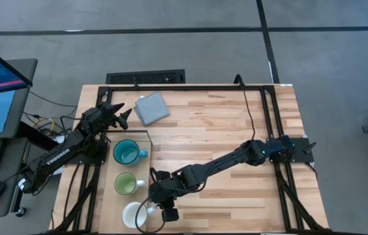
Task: Stack small to large cups/mugs on shelf
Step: Put the blue mug on the shelf
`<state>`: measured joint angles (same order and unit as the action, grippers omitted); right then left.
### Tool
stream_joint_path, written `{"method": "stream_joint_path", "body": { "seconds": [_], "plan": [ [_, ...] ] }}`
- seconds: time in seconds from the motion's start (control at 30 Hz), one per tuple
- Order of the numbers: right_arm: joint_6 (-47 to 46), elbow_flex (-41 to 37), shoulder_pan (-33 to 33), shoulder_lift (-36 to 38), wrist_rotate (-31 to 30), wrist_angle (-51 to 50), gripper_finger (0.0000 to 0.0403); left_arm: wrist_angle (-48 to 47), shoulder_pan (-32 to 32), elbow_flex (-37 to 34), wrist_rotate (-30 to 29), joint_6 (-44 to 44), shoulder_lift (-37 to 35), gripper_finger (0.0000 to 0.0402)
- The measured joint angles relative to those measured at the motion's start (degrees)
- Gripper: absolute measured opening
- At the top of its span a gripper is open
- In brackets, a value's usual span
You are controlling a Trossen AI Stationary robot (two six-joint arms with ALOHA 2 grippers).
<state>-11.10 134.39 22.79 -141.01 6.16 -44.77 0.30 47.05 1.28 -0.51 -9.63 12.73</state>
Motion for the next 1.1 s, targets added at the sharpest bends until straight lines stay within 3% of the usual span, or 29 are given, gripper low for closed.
{"method": "stream_joint_path", "body": {
  "seconds": [0.5,1.1],
  "plan": [
    [-2.07,-0.02,0.11,0.00,1.81,-1.27,0.0131,-0.02,0.02,0.00,-0.23,0.00,0.00,0.0261],
    [-1.96,-0.04,0.48,0.00,2.83,4.97,0.0131,-0.36,0.00,0.00,-0.13,0.00,0.02,0.0261]
  ]
}}
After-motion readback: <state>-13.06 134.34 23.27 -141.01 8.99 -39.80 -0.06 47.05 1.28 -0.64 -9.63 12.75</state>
